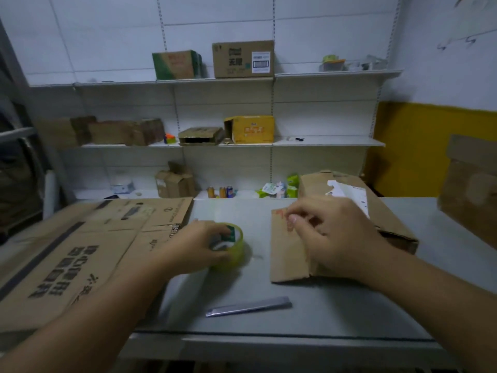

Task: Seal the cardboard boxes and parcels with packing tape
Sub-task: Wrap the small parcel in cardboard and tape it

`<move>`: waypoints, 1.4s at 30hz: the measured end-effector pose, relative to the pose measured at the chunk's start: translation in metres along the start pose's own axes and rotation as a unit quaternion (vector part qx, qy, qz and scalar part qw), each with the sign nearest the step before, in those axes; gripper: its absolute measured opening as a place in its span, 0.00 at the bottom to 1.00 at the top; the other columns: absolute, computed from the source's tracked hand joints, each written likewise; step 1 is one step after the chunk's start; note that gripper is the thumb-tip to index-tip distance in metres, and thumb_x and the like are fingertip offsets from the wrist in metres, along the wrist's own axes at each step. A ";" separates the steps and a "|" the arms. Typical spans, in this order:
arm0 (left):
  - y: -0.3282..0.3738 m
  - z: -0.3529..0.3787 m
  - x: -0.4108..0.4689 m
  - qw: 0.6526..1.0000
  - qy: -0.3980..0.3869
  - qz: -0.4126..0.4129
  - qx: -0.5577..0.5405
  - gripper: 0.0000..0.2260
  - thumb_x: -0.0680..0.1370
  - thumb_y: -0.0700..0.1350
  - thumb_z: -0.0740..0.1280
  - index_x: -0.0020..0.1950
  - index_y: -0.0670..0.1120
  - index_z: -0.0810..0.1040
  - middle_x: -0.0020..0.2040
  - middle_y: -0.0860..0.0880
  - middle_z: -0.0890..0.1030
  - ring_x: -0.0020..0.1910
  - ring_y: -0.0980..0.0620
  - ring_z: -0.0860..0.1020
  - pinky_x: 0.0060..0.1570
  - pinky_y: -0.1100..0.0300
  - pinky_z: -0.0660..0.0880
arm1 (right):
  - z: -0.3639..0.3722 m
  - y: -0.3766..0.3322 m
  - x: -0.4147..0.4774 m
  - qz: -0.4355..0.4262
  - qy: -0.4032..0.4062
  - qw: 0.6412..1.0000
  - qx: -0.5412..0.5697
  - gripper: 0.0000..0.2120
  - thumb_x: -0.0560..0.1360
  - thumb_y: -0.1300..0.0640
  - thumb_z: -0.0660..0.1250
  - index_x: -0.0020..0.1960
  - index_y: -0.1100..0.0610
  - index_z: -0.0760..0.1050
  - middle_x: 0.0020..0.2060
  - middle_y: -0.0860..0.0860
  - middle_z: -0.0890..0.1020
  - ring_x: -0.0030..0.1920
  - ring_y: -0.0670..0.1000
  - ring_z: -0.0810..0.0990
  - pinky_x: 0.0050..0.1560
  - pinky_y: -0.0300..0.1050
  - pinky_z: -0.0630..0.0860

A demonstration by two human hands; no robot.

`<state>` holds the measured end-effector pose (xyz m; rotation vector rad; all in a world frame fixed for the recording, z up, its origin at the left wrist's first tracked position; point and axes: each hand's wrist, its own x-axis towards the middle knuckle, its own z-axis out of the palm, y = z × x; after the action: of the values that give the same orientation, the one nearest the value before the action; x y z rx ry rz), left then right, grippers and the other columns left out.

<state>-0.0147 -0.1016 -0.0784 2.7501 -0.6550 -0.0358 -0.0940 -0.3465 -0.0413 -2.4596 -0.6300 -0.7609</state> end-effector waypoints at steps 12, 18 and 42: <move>0.040 0.014 0.074 0.962 -0.117 0.063 0.239 0.10 0.78 0.45 0.65 0.59 0.47 0.77 0.52 0.48 0.78 0.48 0.50 0.75 0.52 0.59 0.73 | 0.008 -0.015 -0.011 0.088 -0.105 0.990 0.026 0.09 0.79 0.54 0.62 0.53 0.50 0.80 0.45 0.45 0.82 0.45 0.42 0.77 0.47 0.38 0.76; 0.029 -0.029 0.048 0.992 0.018 0.098 0.081 0.04 0.78 0.46 0.66 0.49 0.50 0.80 0.44 0.56 0.78 0.44 0.58 0.77 0.36 0.75 0.70 | 0.020 -0.019 -0.013 0.151 -0.034 0.972 0.176 0.15 0.77 0.55 0.66 0.63 0.49 0.74 0.53 0.42 0.79 0.54 0.38 0.77 0.57 0.36 0.76; 0.153 0.014 -0.014 0.804 0.023 0.019 -0.594 0.14 0.62 0.41 0.73 0.47 0.47 0.84 0.40 0.44 0.84 0.39 0.50 0.83 0.37 0.63 0.78 | 0.000 0.024 -0.081 0.234 0.000 0.832 0.504 0.05 0.78 0.64 0.62 0.51 0.59 0.76 0.39 0.48 0.84 0.40 0.44 0.82 0.37 0.36 0.75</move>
<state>-0.0951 -0.2287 -0.0458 1.5022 -0.4253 -0.2701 -0.1403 -0.3878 -0.0990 -1.5034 -0.2689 -0.1296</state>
